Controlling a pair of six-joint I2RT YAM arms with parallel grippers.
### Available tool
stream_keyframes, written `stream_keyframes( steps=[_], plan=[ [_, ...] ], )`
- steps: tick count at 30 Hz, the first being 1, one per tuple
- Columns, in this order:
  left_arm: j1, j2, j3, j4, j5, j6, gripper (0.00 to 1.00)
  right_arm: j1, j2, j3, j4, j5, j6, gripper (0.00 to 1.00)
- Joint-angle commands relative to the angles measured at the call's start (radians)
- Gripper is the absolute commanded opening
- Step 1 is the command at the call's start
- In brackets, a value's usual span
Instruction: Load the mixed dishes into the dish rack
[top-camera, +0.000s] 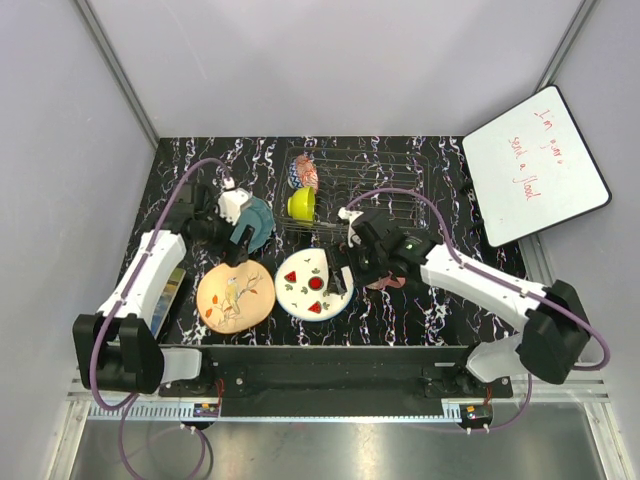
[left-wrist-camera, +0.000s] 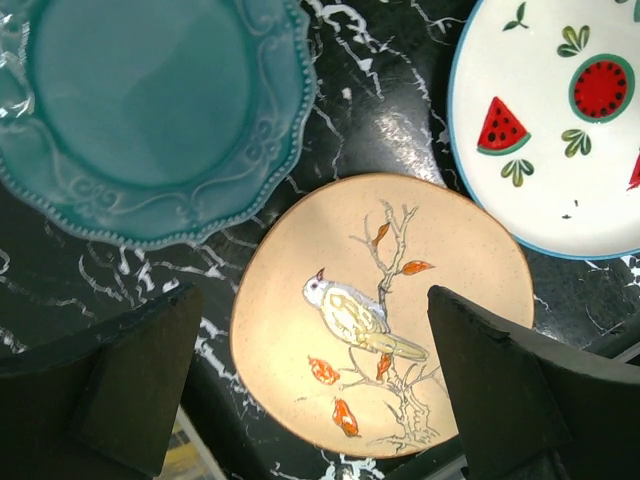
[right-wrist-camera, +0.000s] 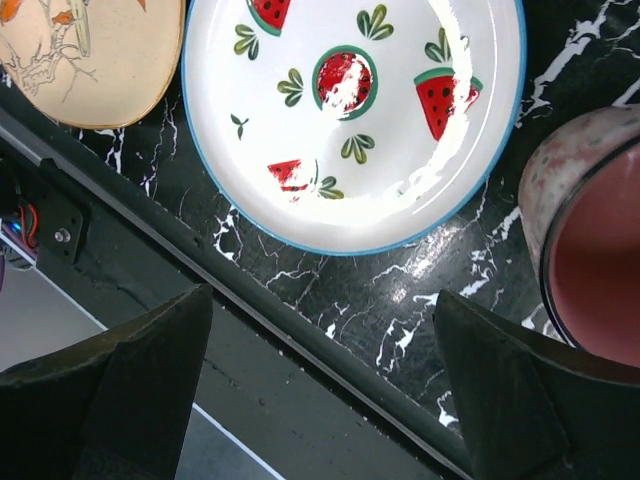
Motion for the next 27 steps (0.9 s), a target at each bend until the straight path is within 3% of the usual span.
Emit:
stream_keyframes(
  steps=[1,5,13,17,22,27],
  plan=[
    [-0.078,0.04,0.03,0.08,-0.045,-0.001,0.99,0.007,0.063,-0.025,0.085,-0.039,-0.007,0.98],
    [-0.145,0.091,0.021,0.152,-0.092,-0.012,0.99,0.006,0.125,-0.05,0.105,0.051,-0.002,0.97],
    [-0.16,0.155,0.059,0.197,-0.122,-0.024,0.99,0.006,0.161,-0.084,0.132,0.246,0.047,0.99],
    [-0.099,0.161,0.055,0.237,-0.151,-0.017,0.99,0.007,0.171,-0.102,0.143,0.206,0.039,0.99],
    [0.042,0.249,0.133,0.254,-0.131,-0.035,0.99,0.007,0.233,0.006,0.159,0.177,-0.022,0.99],
    [0.087,0.274,0.174,0.128,-0.021,0.031,0.99,0.006,0.311,0.077,0.129,0.139,-0.012,0.98]
  ],
)
